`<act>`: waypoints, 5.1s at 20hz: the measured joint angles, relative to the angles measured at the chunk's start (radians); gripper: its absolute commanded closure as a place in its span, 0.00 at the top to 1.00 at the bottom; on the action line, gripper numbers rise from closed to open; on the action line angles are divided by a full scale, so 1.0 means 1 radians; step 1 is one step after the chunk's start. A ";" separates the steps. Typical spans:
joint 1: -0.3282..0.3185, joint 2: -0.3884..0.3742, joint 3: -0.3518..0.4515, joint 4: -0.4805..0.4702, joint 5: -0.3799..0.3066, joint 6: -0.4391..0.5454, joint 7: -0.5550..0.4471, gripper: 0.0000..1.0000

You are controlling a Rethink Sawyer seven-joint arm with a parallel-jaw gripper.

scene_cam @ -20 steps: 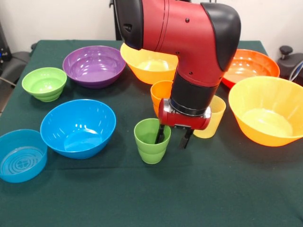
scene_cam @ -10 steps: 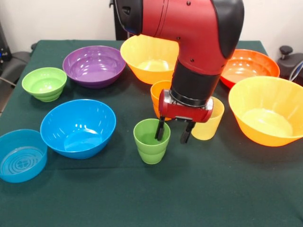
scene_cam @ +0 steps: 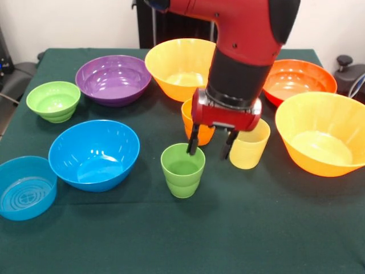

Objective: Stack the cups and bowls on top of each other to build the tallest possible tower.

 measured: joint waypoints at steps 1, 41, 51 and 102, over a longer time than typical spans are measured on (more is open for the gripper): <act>0.000 -0.010 0.000 0.005 0.000 0.012 0.000 1.00; -0.723 -0.518 0.095 0.675 -0.301 -0.147 -0.088 1.00; -0.848 -0.459 0.147 0.791 -0.466 -0.297 -0.088 1.00; -1.054 -0.197 0.284 0.739 -0.757 -0.283 -0.088 1.00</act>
